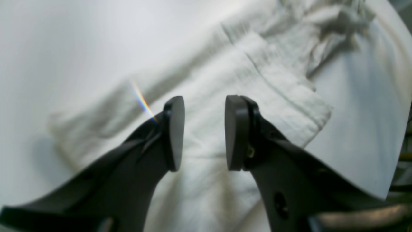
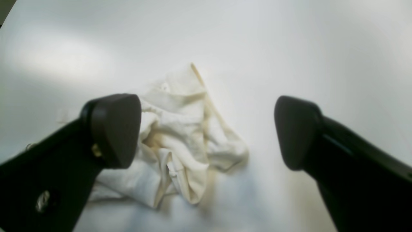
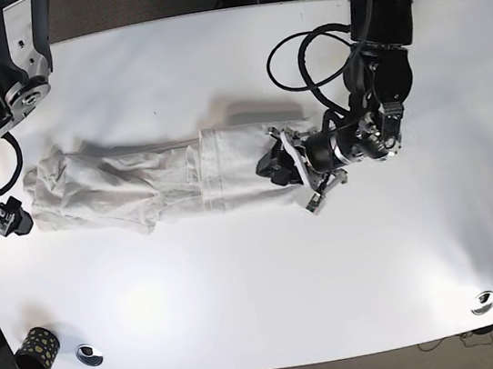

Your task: Fold the T-shirt properly

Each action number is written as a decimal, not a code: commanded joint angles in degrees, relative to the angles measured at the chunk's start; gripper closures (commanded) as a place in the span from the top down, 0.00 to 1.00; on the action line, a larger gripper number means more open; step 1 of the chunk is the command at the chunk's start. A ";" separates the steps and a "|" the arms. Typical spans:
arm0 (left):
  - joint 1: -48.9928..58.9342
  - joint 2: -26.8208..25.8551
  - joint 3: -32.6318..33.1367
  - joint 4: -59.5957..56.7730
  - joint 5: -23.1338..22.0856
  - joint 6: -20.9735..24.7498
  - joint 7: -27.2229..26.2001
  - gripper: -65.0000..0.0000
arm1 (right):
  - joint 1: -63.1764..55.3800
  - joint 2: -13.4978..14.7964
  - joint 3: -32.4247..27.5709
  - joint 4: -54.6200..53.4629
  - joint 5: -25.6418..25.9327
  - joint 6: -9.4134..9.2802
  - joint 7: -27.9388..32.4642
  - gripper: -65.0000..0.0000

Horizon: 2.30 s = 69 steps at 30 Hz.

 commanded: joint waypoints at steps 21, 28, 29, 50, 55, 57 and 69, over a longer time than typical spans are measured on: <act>-1.77 -11.24 -0.66 -5.73 3.91 -4.36 -1.97 0.29 | -7.19 -4.77 -0.38 8.00 16.82 0.41 -9.26 0.98; -0.63 -12.29 -4.88 0.07 3.91 -4.36 -1.00 0.29 | -8.69 -7.93 -0.46 8.17 19.54 0.41 -9.87 0.98; -0.19 -12.21 -5.76 1.12 3.91 -4.36 -1.00 0.29 | -8.78 -8.11 -0.46 8.17 19.54 0.41 -9.87 0.98; 0.77 -9.57 -17.54 0.68 4.52 -4.32 -1.35 0.30 | -10.27 -16.46 -12.07 8.26 19.54 0.41 -7.06 0.98; 0.60 -9.57 -17.54 -4.77 4.44 -3.88 -1.97 0.30 | -10.36 -17.07 -14.88 8.26 19.54 0.41 -7.06 0.98; 0.69 -9.57 -17.54 -5.65 4.52 -3.79 -3.64 0.30 | -10.36 -18.22 -14.88 8.26 19.54 0.41 -6.97 0.98; 0.69 -9.13 -17.28 -9.87 4.52 -3.79 -5.93 0.30 | -10.36 -18.39 -15.32 8.35 19.54 0.41 -3.54 0.24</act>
